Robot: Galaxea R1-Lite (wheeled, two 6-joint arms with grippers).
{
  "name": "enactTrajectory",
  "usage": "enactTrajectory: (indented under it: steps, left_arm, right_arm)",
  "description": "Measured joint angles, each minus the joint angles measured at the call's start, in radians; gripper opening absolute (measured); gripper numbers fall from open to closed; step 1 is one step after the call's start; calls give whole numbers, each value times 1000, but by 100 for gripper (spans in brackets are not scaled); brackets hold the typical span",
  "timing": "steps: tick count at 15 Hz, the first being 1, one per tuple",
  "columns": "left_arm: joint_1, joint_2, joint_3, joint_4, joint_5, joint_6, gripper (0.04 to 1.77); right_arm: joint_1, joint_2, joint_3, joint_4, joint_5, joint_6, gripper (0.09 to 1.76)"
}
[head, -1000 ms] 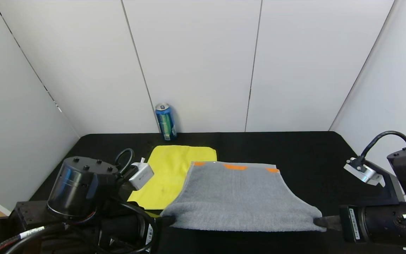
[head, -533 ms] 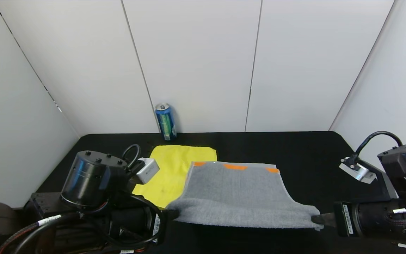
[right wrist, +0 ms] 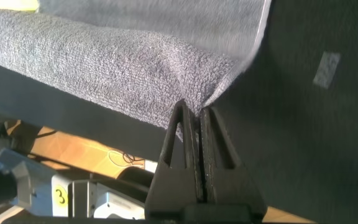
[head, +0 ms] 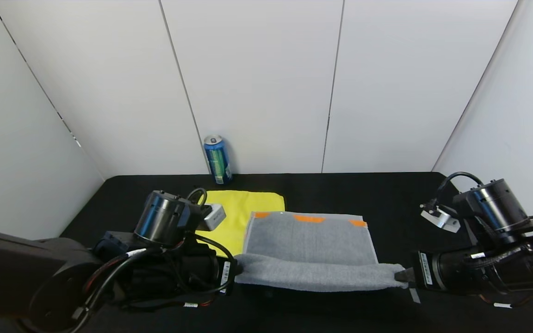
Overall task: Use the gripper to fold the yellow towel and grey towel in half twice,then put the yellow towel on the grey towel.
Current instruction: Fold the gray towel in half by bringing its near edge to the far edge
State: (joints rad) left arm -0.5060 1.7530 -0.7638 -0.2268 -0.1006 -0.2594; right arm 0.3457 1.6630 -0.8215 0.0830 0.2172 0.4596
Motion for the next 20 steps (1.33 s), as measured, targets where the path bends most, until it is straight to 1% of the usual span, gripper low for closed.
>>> enactTrajectory:
  steps: [6, 9, 12, 16, 18, 20]
  left_arm:
    - [22, 138, -103, -4, 0, 39, 13]
    - [28, 184, -157, -5, 0, 54, 13]
    - [32, 217, -203, -5, -1, 61, 13]
    - [43, 257, -242, -7, 0, 62, 13]
    - [56, 273, -249, -7, -1, 97, 13]
    - [64, 282, -253, -8, -2, 112, 13]
  right_arm:
    - [-27, 157, -123, 0, 4, -2, 14]
    - [-50, 202, -175, 0, 4, -4, 14]
    - [-57, 225, -204, -11, 4, -7, 14]
    - [-58, 251, -229, -31, 4, -7, 14]
    - [-59, 269, -242, -31, 3, -7, 14]
    - [-59, 283, -255, -32, 3, -8, 14]
